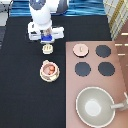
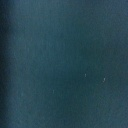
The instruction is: Take the lid off the pot, put the pot on the plate, and use the tool to push the pot to the front of the table.
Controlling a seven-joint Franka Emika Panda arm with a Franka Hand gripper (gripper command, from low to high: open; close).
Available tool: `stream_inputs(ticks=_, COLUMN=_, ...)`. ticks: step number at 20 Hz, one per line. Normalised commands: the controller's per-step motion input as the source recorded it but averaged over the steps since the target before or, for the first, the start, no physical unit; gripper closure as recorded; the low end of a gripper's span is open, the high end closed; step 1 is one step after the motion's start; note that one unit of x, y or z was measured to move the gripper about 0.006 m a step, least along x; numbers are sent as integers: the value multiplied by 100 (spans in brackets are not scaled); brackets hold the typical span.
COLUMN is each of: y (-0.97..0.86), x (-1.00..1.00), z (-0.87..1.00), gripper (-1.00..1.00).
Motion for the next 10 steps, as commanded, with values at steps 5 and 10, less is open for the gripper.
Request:
stream_inputs(ticks=5, y=17, x=1, z=-59, gripper=100)
stream_inputs(ticks=10, y=19, x=36, z=-56, gripper=100)
